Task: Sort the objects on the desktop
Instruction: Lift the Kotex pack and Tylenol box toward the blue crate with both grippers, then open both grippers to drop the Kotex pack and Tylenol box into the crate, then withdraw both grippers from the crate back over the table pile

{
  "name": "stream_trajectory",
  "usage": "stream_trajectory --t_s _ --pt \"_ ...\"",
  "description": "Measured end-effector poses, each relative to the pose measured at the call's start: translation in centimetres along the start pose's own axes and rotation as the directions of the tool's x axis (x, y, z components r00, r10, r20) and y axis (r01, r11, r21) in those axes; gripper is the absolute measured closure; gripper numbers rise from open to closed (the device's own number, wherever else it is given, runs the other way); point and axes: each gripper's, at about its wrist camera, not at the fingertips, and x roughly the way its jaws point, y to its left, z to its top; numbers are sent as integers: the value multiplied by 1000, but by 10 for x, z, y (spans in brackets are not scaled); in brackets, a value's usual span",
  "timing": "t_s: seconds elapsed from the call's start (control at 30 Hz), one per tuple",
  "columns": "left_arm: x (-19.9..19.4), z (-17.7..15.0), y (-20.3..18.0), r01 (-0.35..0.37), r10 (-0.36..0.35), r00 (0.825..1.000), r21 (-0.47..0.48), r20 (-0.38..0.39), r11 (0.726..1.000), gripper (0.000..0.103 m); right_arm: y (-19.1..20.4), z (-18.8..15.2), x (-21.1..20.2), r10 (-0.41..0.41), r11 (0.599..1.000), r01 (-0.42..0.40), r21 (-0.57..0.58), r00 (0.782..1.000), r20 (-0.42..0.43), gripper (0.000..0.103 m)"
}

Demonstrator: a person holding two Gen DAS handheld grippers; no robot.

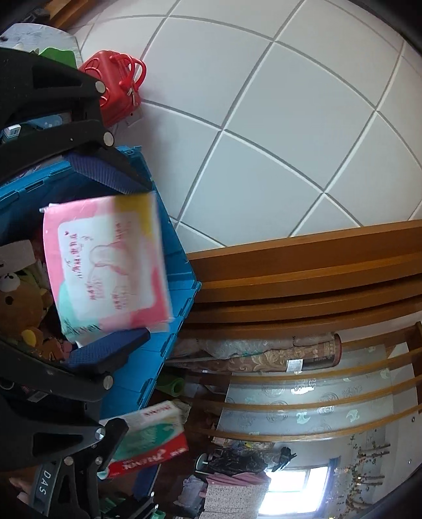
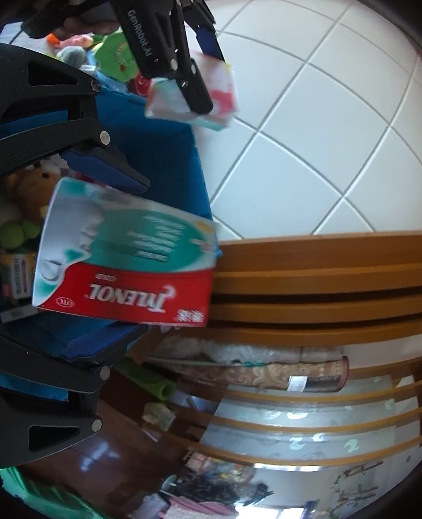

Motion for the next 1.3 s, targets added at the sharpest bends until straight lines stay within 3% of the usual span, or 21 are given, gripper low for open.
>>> stream_trajectory --t_s 0.17,0.37,0.77,1.07,1.3 --pt "-6 6 -5 -52 51 997 17 50 998 3 -8 6 -3 13 1000 -13 -1 999 41 11" --pt "-17 1 -11 -75 74 994 13 82 997 3 -5 5 -15 40 999 -40 3 996 85 11" --pt "-66 -39 -9 -90 89 988 -1 126 996 3 9 -35 -67 25 1000 -26 8 988 152 10" --pt "-138 -92 16 -90 90 984 -5 154 996 3 57 -75 -129 -1 1000 0 2 983 184 10" --pt "-194 -147 56 -101 102 987 -13 127 995 3 123 -107 -169 2 1000 -1 -5 984 177 10"
